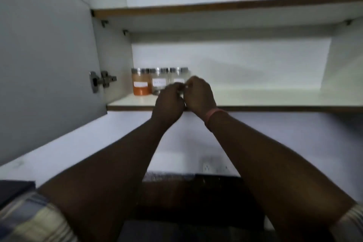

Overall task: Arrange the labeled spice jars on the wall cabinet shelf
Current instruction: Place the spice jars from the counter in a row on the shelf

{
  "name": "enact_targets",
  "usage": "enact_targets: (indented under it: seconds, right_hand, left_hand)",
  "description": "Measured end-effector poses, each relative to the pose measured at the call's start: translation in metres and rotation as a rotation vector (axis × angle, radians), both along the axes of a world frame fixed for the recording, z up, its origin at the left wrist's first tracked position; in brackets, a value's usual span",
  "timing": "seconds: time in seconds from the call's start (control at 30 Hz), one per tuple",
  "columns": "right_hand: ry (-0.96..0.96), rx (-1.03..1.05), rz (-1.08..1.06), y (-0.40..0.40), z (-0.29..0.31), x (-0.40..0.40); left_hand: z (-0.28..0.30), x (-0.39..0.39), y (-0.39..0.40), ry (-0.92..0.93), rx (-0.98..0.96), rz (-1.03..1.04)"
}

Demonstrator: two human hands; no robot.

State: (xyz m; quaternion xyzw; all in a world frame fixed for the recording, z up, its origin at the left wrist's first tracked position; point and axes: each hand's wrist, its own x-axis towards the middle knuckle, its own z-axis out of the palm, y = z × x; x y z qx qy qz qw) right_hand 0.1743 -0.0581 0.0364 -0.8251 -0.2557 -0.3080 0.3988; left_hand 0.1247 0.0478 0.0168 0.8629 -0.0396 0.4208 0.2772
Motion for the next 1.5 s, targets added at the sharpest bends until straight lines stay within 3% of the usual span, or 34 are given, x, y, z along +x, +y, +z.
enact_targets:
  seconds: [0.2,0.43,0.6,0.83,0.9,1.0,1.07,1.23,1.37,1.43,1.5]
  right_hand:
    - [-0.132,0.010,-0.079,-0.018,-0.069,-0.069]
    - [0.128,-0.103,-0.118,-0.035,-0.217,-0.149]
    - [0.384,-0.188,-0.139,-0.060,-0.317,-0.197]
    - [0.662,-0.235,-0.196,-0.083,-0.427,-0.240]
    - [0.806,-0.237,-0.138,-0.087,-0.449,-0.244]
    - [0.876,-0.317,-0.088,-0.091,-0.476,-0.239]
    - [0.927,-0.378,-0.059,-0.093,-0.488,-0.234]
    - [1.103,-0.404,0.133,-0.110,-0.523,-0.209]
    - [1.103,-0.453,0.160,-0.113,-0.542,-0.192]
    - [1.091,-0.339,0.138,-0.114,-0.548,-0.185]
    - [1.152,-0.052,0.144,-0.117,-0.546,-0.182]
  left_hand:
    - [-0.067,-0.056,-0.011,-0.007,-0.052,-0.051]
    - [-0.214,-0.133,-0.025,0.325,-0.130,-0.134]
    - [-0.317,-0.178,-0.047,0.519,-0.329,-0.166]
    - [-0.430,-0.210,-0.067,1.030,-0.379,-0.042]
    - [-0.446,-0.216,-0.073,1.096,-0.443,-0.087]
    - [-0.463,-0.218,-0.080,1.187,-0.540,-0.142]
    - [-0.474,-0.215,-0.082,1.261,-0.499,-0.160]
    - [-0.485,-0.208,-0.093,1.242,-0.566,-0.006]
    - [-0.480,-0.202,-0.105,1.197,-0.735,0.054]
    - [-0.477,-0.196,-0.109,1.162,-0.744,0.069]
    - [-0.466,-0.184,-0.113,1.058,-0.798,0.107]
